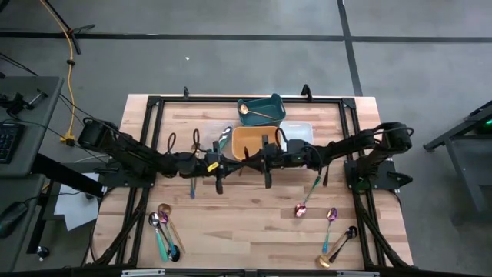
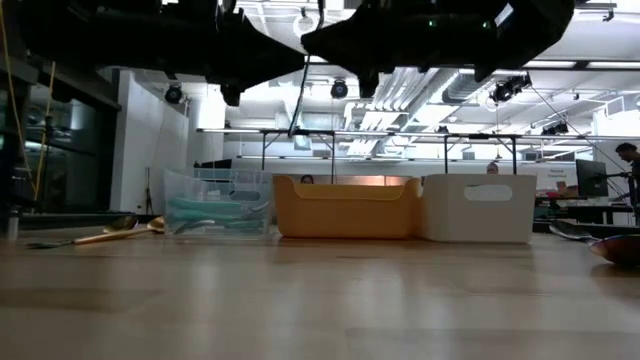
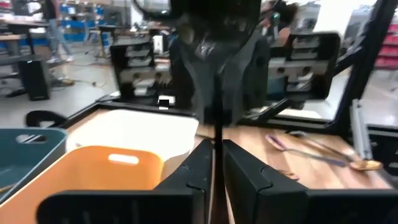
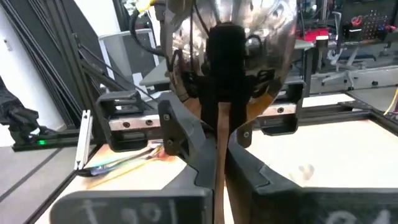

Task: Sort silverware by color (type)
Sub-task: Put the silver spoon in the orange bin

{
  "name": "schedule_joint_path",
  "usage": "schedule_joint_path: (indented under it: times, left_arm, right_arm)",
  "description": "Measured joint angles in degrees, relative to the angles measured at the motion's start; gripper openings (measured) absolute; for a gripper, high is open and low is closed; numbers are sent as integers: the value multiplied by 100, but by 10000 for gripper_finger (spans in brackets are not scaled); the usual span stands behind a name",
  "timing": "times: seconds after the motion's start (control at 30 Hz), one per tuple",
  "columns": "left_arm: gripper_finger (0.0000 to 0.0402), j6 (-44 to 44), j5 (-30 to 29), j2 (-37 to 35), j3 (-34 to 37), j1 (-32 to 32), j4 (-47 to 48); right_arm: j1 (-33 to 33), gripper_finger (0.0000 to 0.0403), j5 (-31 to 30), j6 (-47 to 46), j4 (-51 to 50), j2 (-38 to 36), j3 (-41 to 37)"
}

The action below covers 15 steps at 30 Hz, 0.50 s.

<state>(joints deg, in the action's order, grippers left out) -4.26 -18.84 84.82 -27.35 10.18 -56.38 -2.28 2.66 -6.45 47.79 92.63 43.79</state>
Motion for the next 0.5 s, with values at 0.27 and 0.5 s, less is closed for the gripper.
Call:
schedule_joint_path:
  times: [0.27, 0.5]
  left_arm:
    - [79, -21, -264, -1240, 7, 0, 1936]
    - [87, -152, -371, -2222, 432, 0, 2388]
  right_arm:
    - [-2, 7, -634, 242, -800, -1036, -562]
    - [-2, 6, -1490, 243, -924, -2228, -1503]
